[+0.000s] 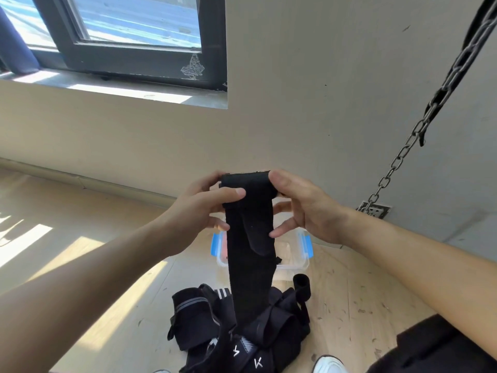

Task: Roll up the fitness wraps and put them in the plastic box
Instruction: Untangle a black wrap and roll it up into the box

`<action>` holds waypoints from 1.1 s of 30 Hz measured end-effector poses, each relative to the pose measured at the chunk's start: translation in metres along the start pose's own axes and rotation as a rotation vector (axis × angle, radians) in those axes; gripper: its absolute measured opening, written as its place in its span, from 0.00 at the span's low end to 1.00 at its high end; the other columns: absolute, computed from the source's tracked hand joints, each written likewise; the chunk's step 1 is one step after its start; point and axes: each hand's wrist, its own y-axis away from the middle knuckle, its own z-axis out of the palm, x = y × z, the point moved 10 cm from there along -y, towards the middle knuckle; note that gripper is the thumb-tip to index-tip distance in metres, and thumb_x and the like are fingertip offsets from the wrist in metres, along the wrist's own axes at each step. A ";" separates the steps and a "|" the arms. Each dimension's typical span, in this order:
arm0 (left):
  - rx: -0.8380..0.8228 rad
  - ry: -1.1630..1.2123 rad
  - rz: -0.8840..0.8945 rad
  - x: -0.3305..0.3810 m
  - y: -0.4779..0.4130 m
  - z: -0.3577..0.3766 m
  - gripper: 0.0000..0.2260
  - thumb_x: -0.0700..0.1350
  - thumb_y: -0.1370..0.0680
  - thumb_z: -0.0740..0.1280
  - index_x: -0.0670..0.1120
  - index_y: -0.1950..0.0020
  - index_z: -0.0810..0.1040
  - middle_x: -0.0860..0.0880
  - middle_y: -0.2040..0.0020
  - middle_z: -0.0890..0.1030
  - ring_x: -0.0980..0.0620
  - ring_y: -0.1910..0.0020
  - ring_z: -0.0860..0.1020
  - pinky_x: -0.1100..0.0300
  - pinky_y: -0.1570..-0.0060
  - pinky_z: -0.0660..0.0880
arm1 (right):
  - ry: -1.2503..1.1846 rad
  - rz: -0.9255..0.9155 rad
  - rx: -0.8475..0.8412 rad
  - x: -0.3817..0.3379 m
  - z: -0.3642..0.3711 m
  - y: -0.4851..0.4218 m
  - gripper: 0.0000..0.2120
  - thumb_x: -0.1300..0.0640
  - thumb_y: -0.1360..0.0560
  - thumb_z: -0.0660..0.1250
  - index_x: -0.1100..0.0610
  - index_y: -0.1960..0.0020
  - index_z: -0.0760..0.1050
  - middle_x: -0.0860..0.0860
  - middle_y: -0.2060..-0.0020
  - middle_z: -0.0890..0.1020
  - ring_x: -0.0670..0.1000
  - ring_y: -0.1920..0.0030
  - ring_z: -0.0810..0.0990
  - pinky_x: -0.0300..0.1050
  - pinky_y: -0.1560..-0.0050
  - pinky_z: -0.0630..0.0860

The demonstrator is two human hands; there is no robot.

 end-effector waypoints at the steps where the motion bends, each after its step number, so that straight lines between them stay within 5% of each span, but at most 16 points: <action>1: 0.002 0.010 0.007 -0.001 0.000 0.000 0.17 0.47 0.28 0.72 0.48 0.40 0.80 0.47 0.50 0.83 0.48 0.53 0.82 0.59 0.67 0.77 | 0.004 0.019 0.007 0.001 -0.001 0.000 0.25 0.37 0.23 0.63 0.52 0.34 0.77 0.56 0.41 0.82 0.55 0.50 0.84 0.58 0.54 0.84; 9: -0.007 -0.007 0.049 0.002 0.000 0.001 0.23 0.42 0.30 0.75 0.52 0.36 0.79 0.48 0.46 0.84 0.48 0.47 0.84 0.55 0.60 0.81 | -0.097 -0.096 0.062 -0.008 -0.009 -0.001 0.20 0.52 0.27 0.72 0.58 0.38 0.77 0.54 0.51 0.82 0.51 0.53 0.85 0.48 0.62 0.84; 14: -0.163 -0.067 -0.087 -0.012 0.007 0.020 0.24 0.61 0.28 0.71 0.58 0.33 0.78 0.49 0.39 0.84 0.44 0.44 0.84 0.52 0.56 0.79 | -0.119 -0.169 0.111 -0.014 -0.013 0.000 0.23 0.57 0.29 0.74 0.58 0.35 0.76 0.56 0.48 0.81 0.52 0.49 0.84 0.47 0.58 0.84; 22: -0.028 -0.039 -0.040 -0.009 0.003 0.009 0.20 0.55 0.27 0.73 0.51 0.37 0.81 0.47 0.50 0.82 0.48 0.55 0.81 0.61 0.69 0.75 | 0.024 -0.188 0.093 -0.012 -0.009 0.001 0.24 0.73 0.28 0.73 0.54 0.37 0.76 0.53 0.45 0.81 0.50 0.50 0.82 0.54 0.49 0.84; 25: 0.003 -0.034 -0.024 -0.008 0.001 0.005 0.20 0.50 0.30 0.76 0.50 0.39 0.81 0.49 0.52 0.83 0.50 0.53 0.82 0.61 0.68 0.75 | 0.060 -0.102 0.039 -0.003 -0.005 0.001 0.26 0.69 0.27 0.74 0.51 0.33 0.75 0.51 0.44 0.82 0.52 0.48 0.84 0.58 0.49 0.84; 28: -0.015 -0.031 0.004 -0.004 0.000 0.007 0.21 0.46 0.31 0.77 0.50 0.38 0.80 0.50 0.53 0.83 0.51 0.55 0.82 0.62 0.69 0.74 | 0.003 0.003 -0.048 0.004 0.004 0.004 0.20 0.54 0.25 0.72 0.50 0.34 0.76 0.50 0.42 0.83 0.53 0.44 0.85 0.53 0.54 0.84; 33: -0.010 -0.032 0.056 0.001 0.003 0.009 0.24 0.43 0.32 0.77 0.48 0.36 0.79 0.55 0.58 0.83 0.56 0.62 0.81 0.63 0.69 0.72 | -0.027 0.028 -0.031 0.004 0.005 0.003 0.22 0.43 0.27 0.69 0.51 0.36 0.78 0.51 0.49 0.84 0.54 0.52 0.85 0.49 0.61 0.83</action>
